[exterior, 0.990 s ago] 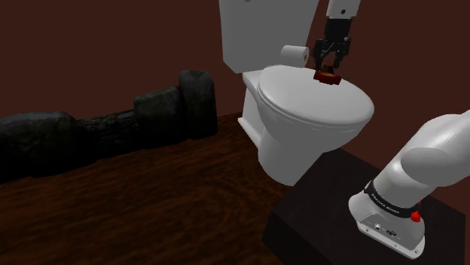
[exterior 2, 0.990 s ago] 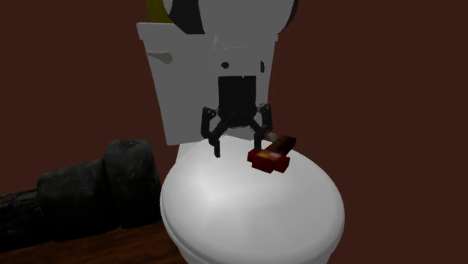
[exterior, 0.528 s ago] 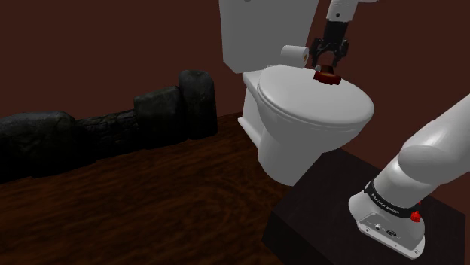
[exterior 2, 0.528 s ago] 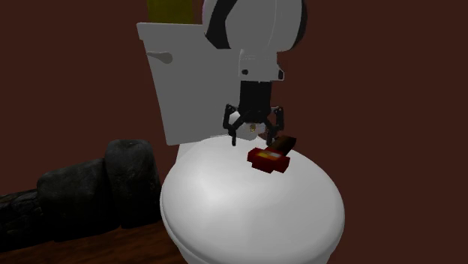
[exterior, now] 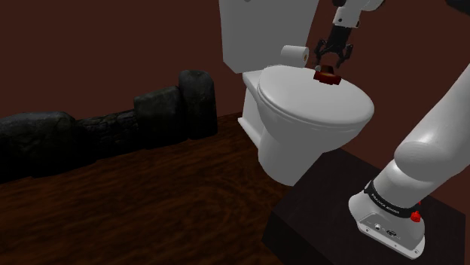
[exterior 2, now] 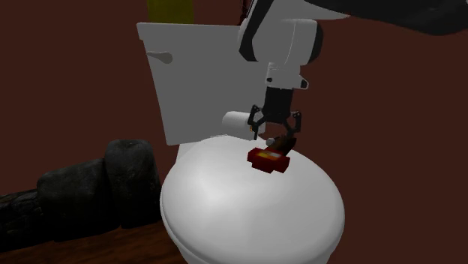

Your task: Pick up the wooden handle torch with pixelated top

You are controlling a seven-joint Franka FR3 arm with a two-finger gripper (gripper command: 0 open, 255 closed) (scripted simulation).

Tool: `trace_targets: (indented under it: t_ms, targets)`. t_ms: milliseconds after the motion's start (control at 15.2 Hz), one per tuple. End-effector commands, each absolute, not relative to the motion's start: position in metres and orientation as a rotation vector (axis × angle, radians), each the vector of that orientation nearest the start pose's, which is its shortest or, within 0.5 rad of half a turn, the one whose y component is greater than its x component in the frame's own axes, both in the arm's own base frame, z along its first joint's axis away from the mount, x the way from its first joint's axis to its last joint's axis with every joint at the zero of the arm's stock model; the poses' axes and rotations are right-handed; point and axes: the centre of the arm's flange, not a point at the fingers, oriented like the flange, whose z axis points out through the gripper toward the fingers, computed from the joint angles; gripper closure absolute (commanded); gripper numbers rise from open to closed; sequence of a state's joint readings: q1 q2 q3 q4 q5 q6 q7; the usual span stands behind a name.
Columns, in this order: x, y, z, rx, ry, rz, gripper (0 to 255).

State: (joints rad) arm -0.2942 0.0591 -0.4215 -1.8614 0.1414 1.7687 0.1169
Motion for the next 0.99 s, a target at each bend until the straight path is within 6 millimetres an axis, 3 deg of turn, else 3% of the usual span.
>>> trace_targets:
  t_ms: [0,66,594,726,792,924]
  targets:
    - [0.433,-0.383,0.468,-2.651,1.351,0.151,0]
    - [0.431,-0.396,0.464,-2.622,1.394,0.147,0]
    - [0.431,-0.397,0.424,-2.620,1.397,0.147,0]
    - [0.431,-0.397,0.424,-2.620,1.397,0.147,0]
    - [0.431,-0.396,0.423,-2.620,1.397,0.147,255]
    - [0.431,-0.396,0.423,-2.620,1.397,0.147,255]
